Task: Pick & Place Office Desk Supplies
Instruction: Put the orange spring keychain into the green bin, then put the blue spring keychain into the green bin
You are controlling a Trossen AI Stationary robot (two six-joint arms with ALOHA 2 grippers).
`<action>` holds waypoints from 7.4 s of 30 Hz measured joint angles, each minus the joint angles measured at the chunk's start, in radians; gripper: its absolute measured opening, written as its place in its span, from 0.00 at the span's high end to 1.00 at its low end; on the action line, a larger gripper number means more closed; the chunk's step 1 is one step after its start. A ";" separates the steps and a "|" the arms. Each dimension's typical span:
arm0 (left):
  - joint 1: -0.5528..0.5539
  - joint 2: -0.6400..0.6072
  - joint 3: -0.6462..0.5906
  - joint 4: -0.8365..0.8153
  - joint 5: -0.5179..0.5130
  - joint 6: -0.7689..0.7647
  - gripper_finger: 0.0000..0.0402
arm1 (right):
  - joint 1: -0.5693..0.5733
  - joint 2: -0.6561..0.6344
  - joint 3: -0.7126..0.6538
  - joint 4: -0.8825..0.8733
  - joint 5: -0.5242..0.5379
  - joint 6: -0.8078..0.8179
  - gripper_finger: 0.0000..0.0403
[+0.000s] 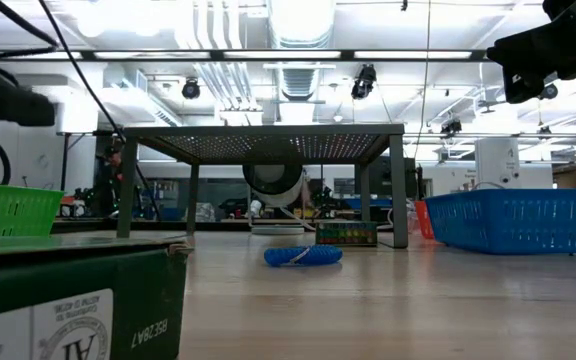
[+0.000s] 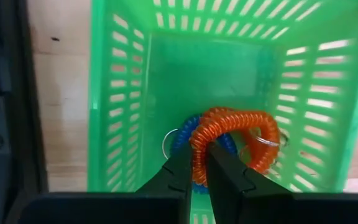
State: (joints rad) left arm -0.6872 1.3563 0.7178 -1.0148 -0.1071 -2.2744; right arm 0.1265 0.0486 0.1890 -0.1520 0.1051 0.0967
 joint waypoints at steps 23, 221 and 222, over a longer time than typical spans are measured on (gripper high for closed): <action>0.002 0.000 -0.037 0.069 0.030 0.041 0.75 | 0.000 0.000 0.000 0.000 0.000 0.000 0.84; 0.244 0.670 0.388 0.985 -0.346 1.460 0.68 | 0.000 -0.001 0.000 0.000 0.000 0.000 0.84; 0.244 0.670 0.388 0.985 -0.343 1.460 0.68 | 0.000 -0.001 0.000 0.000 0.000 0.000 0.84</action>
State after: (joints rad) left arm -0.4431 2.0262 1.1057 -0.0301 -0.4498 -0.8143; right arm 0.1265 0.0476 0.1887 -0.1520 0.1051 0.0967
